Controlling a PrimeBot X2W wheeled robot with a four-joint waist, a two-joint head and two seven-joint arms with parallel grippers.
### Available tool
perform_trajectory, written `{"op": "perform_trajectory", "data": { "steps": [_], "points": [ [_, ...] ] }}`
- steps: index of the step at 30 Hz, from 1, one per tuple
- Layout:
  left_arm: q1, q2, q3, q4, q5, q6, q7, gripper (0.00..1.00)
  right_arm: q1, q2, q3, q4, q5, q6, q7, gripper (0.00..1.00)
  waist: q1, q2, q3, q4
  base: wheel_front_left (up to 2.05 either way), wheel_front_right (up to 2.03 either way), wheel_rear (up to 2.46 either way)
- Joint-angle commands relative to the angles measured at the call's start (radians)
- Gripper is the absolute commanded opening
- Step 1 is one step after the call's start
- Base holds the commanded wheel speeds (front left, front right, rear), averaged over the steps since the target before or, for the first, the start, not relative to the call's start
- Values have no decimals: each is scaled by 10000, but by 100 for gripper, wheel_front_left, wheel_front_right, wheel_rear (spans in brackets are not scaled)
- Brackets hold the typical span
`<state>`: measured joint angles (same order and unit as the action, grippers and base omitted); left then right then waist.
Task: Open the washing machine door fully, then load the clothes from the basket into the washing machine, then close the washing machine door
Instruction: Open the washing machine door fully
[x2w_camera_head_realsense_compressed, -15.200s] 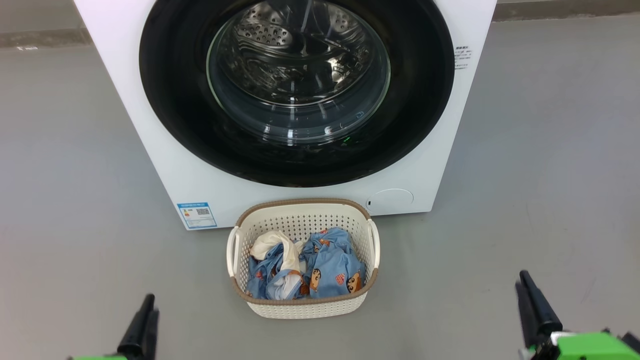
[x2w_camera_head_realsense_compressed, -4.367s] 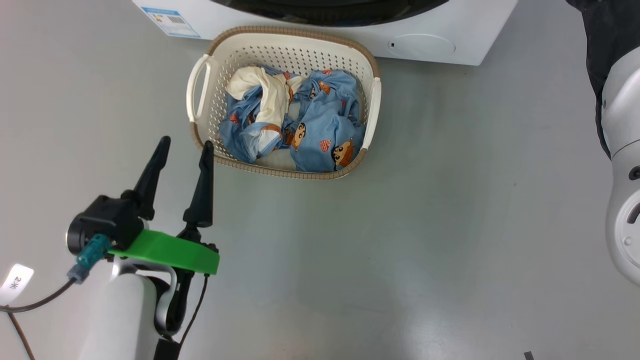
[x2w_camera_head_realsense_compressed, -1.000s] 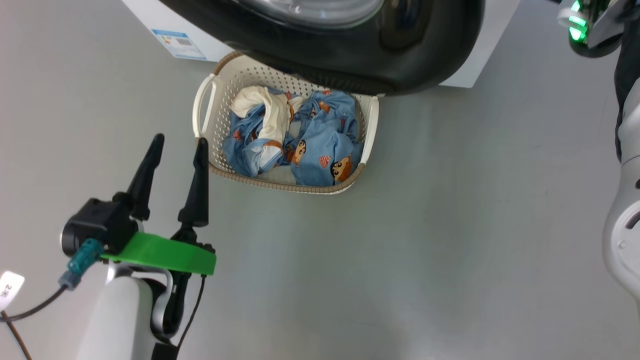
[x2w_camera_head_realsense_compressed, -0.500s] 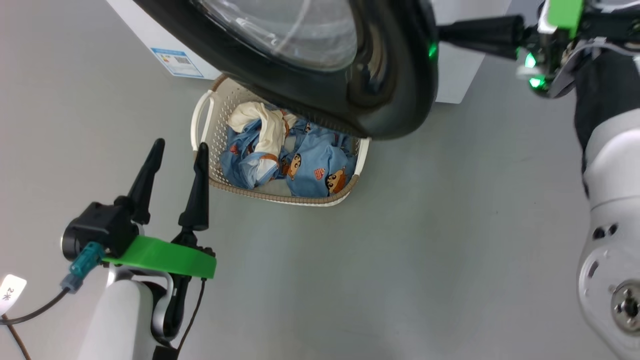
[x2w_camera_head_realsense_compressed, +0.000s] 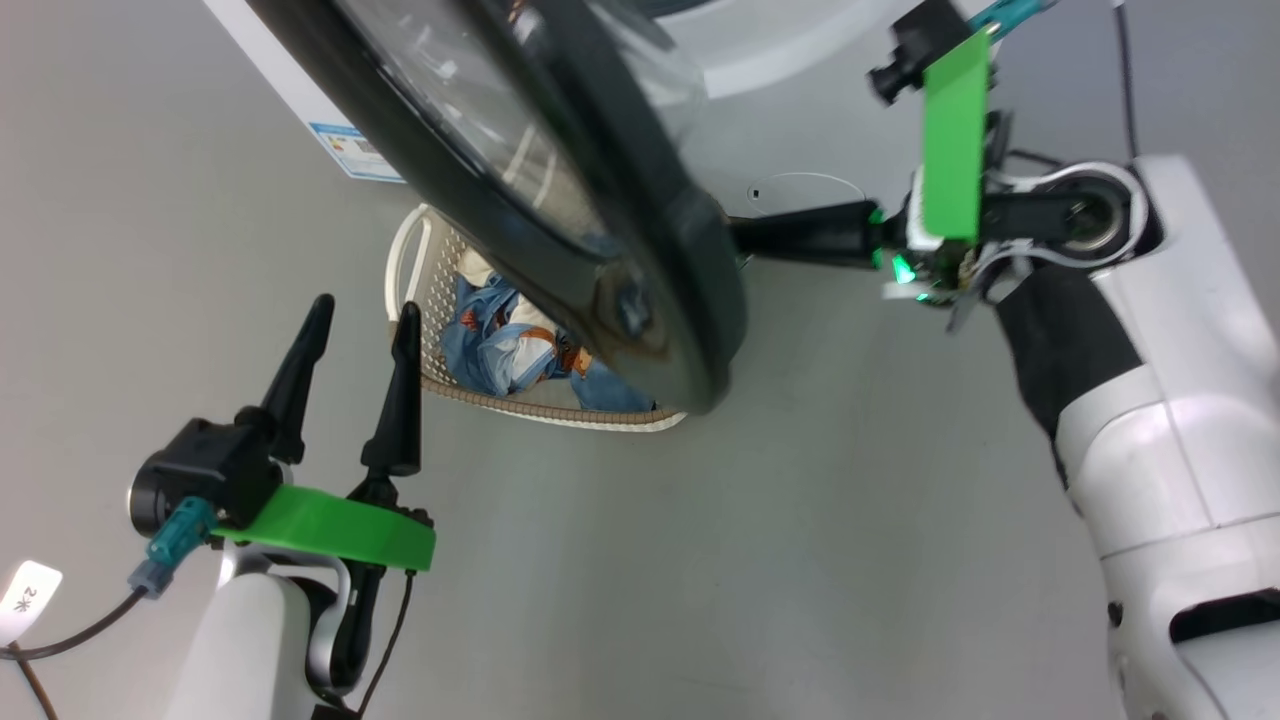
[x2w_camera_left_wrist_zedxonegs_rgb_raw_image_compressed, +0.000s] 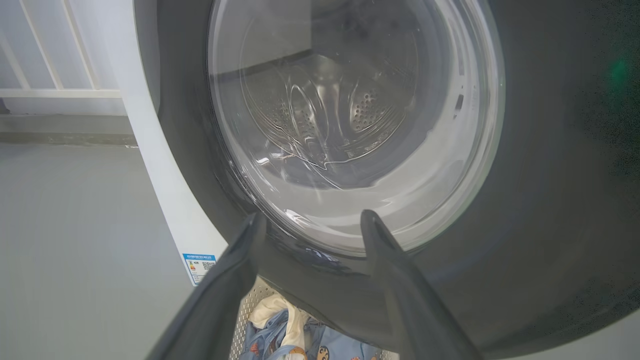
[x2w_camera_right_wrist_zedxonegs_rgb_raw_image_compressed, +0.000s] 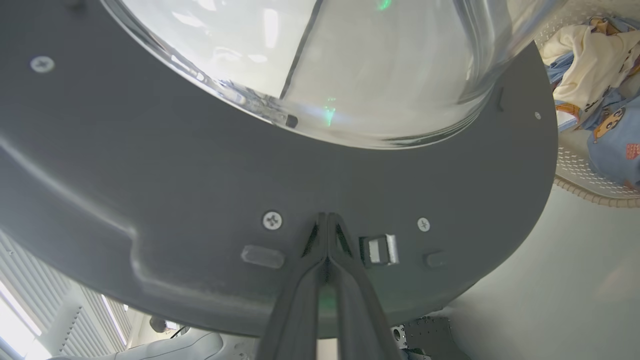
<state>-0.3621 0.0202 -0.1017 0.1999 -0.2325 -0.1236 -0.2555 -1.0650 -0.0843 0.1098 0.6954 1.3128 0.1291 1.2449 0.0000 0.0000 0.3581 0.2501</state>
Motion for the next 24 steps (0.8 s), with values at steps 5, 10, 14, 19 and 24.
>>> {"op": "perform_trajectory", "data": {
  "steps": [5, 10, 14, 19, 24],
  "points": [
    [105, 300, 248, -301, 117, -40, -63, 100, 381, 340, 1293, -612, 871, 16, -592, 0, 0, 0, -34, -13, 0, 0, 0],
    [107, 300, 232, -328, 106, -43, -63, 100, 458, 340, 2377, -657, 1597, 16, -1199, 0, 0, 0, -40, 9, 0, 0, 0],
    [98, 300, 205, -331, 65, -42, -63, 100, 404, 340, 3213, -579, 2170, 16, -1607, 0, 0, 0, -28, 37, 0, 0, 0],
    [91, 300, 198, -348, 54, -23, -63, 100, 247, 340, 3954, -411, 2724, 16, -2069, 0, 0, 0, -39, 69, 0, 0, 0],
    [98, 300, 250, -375, 40, 1, -63, 100, 78, 340, 4368, -223, 3063, 16, -2425, 0, 0, 0, -23, 8, 0, 0, 0]
  ]
}}
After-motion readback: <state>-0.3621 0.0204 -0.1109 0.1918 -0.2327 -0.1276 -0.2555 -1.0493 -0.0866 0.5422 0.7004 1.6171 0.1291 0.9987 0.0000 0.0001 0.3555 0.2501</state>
